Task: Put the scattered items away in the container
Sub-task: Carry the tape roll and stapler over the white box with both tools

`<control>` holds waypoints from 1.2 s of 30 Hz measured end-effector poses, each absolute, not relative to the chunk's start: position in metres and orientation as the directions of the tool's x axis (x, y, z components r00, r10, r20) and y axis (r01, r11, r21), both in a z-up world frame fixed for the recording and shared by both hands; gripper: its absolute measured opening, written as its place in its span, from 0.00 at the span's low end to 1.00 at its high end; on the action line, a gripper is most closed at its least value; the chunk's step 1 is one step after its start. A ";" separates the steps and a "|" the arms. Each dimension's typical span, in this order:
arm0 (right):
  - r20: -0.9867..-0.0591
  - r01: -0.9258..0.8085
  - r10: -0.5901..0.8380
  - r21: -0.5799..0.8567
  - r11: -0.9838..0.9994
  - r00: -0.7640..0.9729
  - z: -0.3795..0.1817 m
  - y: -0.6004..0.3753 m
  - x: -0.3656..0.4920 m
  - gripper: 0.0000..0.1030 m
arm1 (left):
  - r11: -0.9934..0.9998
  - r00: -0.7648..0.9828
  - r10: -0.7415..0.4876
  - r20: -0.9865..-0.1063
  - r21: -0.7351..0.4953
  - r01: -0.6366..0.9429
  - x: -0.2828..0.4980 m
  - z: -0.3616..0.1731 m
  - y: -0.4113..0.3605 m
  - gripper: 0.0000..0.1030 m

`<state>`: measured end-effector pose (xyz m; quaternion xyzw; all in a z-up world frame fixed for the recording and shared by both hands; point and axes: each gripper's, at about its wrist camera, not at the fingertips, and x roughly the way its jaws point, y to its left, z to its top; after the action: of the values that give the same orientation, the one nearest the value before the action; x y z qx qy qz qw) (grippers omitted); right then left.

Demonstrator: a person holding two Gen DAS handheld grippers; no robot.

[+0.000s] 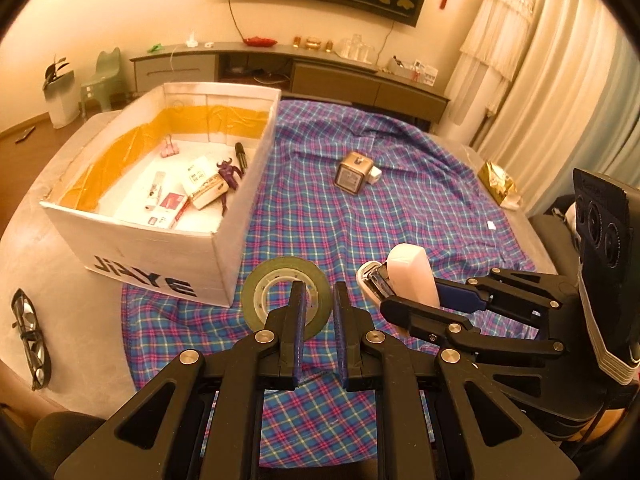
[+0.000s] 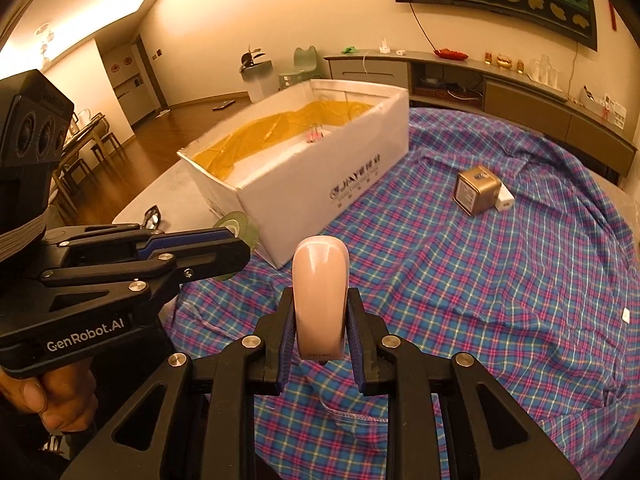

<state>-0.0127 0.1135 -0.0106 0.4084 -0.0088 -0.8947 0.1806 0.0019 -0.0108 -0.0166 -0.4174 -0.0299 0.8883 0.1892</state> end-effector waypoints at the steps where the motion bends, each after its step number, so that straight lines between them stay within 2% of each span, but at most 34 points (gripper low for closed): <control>1: -0.726 0.322 -0.332 0.160 -0.933 -0.602 -0.008 0.111 -0.012 0.24 | -0.926 -0.582 0.363 -0.727 -0.215 -0.309 0.003 -0.015 -0.013 0.13; 16: -0.716 0.402 -0.355 0.112 -0.909 -0.602 0.020 0.073 -0.017 0.24 | -0.929 -0.635 0.370 -0.678 -0.268 -0.255 0.004 0.006 -0.064 0.13; 36: -0.712 0.474 -0.390 0.092 -0.876 -0.584 0.055 0.035 -0.061 0.24 | -0.941 -0.681 0.333 -0.652 -0.272 -0.200 -0.025 0.028 -0.114 0.13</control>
<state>-0.0609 0.0349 0.0554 0.3858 0.0540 -0.8883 0.2431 -0.0245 -0.1144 0.0276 -0.3715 -0.0898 0.9125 0.1459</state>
